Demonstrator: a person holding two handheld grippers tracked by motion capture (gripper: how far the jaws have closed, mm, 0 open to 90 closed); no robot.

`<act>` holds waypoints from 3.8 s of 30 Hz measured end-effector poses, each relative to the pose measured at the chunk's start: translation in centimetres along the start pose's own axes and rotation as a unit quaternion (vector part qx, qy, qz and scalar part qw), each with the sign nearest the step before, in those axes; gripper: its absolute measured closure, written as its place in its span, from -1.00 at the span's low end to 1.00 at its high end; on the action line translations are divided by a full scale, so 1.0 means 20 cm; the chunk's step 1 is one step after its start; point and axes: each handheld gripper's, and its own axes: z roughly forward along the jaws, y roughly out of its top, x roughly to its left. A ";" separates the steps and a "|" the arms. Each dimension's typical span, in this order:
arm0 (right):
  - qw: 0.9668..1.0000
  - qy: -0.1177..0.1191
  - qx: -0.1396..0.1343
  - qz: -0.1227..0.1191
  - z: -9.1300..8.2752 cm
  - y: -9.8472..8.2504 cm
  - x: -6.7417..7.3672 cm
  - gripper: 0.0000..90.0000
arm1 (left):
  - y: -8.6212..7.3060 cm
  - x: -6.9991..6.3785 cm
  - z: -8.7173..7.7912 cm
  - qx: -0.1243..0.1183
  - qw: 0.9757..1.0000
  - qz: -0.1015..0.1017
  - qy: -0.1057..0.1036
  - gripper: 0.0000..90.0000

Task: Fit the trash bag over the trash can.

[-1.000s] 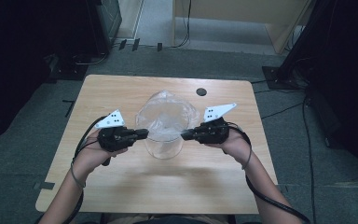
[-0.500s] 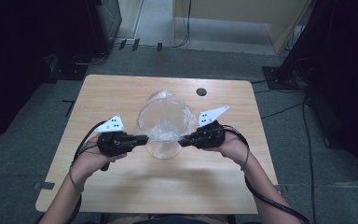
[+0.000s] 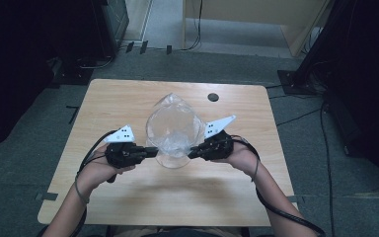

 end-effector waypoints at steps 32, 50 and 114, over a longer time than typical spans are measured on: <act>0.998 -0.039 0.040 0.006 0.07 -0.11 -0.09 0.85 | -0.11 0.11 0.09 0.014 0.999 -0.033 0.038 0.91; 1.000 -0.011 0.017 -0.023 -0.11 -0.06 -0.06 0.10 | -0.07 0.10 -0.05 -0.046 0.998 -0.037 0.016 0.12; 0.983 -0.148 -0.088 0.070 0.00 0.06 -0.21 -0.65 | 0.08 0.21 0.06 -0.104 0.989 -0.038 0.099 -0.15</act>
